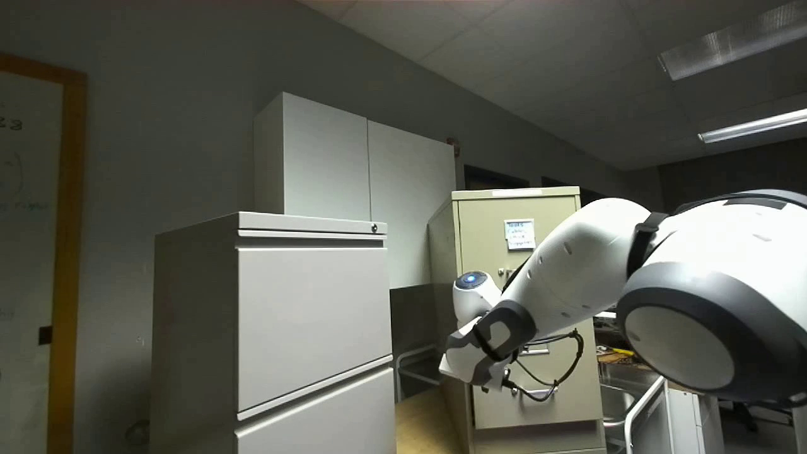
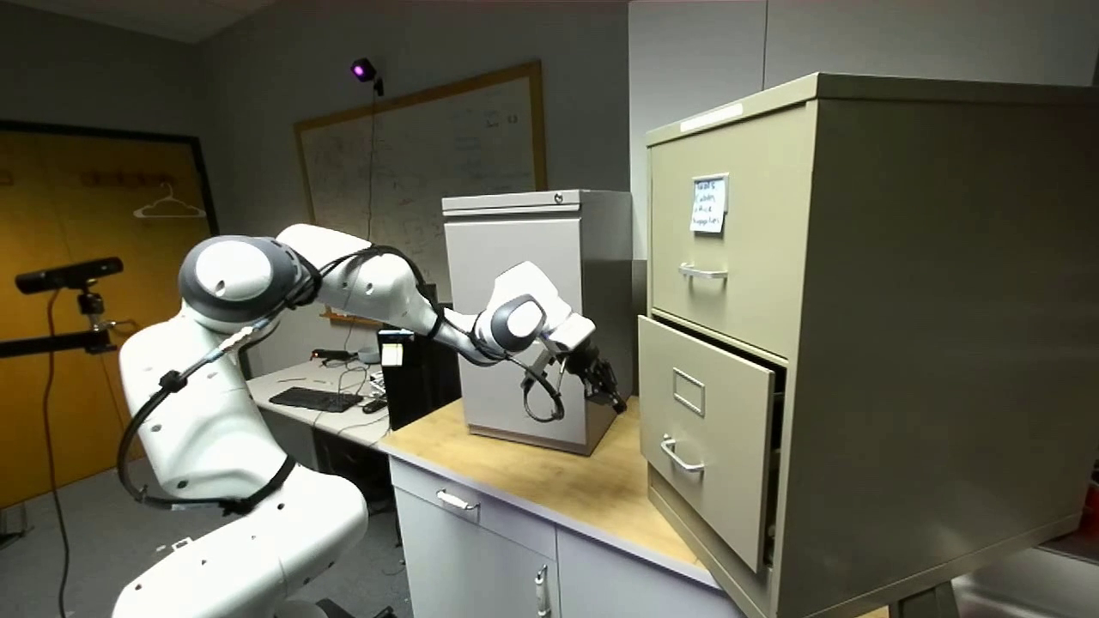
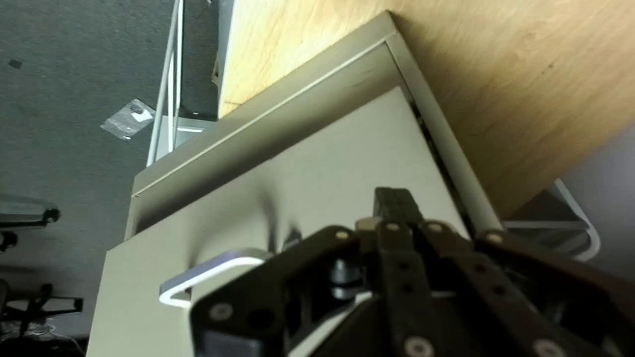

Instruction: Close the bottom drawer of the right cabinet

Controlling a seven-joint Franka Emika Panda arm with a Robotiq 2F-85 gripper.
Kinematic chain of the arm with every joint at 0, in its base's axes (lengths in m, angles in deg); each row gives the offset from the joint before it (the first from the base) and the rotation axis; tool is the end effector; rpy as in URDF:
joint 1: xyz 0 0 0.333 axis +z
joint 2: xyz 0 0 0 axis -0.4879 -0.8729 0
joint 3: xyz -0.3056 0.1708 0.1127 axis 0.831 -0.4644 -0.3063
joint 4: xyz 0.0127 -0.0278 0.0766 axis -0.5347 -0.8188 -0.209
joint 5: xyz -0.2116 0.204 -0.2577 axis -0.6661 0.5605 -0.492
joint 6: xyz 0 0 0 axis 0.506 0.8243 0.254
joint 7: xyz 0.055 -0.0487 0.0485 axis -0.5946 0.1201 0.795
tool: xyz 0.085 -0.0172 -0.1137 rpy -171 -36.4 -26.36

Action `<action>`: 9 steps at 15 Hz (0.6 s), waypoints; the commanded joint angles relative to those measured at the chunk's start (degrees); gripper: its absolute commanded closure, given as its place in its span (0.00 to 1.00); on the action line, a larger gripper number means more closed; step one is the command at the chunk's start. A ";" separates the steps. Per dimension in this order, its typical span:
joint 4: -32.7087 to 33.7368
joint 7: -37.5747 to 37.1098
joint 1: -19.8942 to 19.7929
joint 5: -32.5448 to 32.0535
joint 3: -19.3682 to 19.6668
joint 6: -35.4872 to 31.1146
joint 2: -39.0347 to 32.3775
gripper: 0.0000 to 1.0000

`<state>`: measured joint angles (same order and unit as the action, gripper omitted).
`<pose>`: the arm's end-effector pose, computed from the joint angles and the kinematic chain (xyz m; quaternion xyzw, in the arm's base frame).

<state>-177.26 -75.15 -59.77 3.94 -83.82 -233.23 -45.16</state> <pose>0.5329 -0.1133 0.4912 0.7451 -0.5877 0.2960 0.1087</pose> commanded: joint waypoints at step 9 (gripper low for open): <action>-6.51 -15.85 -4.75 -6.67 1.10 -21.55 14.27 1.00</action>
<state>-183.28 -85.28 -59.40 -2.98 -78.59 -251.49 -38.08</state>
